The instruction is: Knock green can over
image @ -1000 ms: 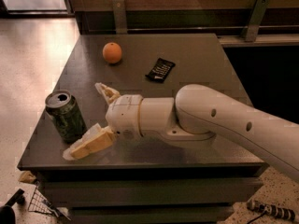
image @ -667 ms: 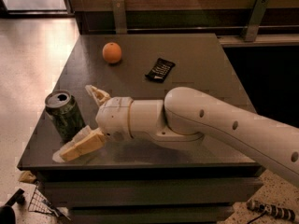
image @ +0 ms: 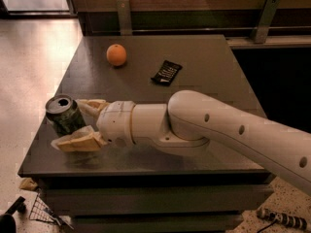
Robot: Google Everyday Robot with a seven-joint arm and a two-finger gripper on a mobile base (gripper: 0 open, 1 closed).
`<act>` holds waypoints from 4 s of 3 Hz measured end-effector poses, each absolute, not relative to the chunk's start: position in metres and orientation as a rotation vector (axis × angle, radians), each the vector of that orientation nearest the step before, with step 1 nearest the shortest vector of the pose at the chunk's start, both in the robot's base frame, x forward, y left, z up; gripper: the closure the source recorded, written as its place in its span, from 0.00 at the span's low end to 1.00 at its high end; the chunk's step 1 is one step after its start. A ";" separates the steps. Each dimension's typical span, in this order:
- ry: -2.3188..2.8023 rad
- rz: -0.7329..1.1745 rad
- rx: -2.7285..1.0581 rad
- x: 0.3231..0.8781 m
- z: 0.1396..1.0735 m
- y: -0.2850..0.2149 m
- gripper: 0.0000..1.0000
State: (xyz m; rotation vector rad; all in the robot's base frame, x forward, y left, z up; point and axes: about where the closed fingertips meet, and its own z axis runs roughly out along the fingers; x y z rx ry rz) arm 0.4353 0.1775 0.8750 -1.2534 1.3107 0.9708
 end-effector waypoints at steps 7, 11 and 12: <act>1.311 0.688 -1.638 0.424 0.979 0.184 1.00; 1.733 0.191 -1.806 0.458 0.966 0.155 1.00; 1.807 -0.007 -1.823 0.470 0.940 0.132 1.00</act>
Offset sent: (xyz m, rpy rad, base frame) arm -0.0011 0.0014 0.0006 -0.0007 -0.0016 0.0028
